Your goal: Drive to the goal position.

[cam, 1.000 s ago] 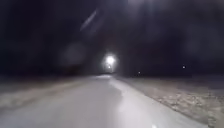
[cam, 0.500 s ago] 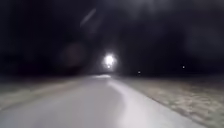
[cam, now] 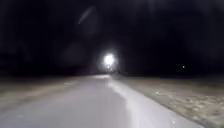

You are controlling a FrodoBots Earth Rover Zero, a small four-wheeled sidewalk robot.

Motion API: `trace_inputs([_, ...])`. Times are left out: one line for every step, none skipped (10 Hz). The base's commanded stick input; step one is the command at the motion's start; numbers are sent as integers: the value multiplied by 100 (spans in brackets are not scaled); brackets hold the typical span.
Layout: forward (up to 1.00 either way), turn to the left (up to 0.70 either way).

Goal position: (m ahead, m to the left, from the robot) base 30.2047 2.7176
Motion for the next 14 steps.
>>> trace_inputs([100,0])
trace_inputs([100,0])
trace_inputs([100,0])
trace_inputs([100,0])
trace_inputs([100,0])
trace_inputs([100,0])
trace_inputs([100,0])
trace_inputs([100,0])
trace_inputs([100,0])
trace_inputs([100,0])
trace_inputs([100,0])
trace_inputs([100,0])
trace_inputs([100,0])
trace_inputs([100,0])
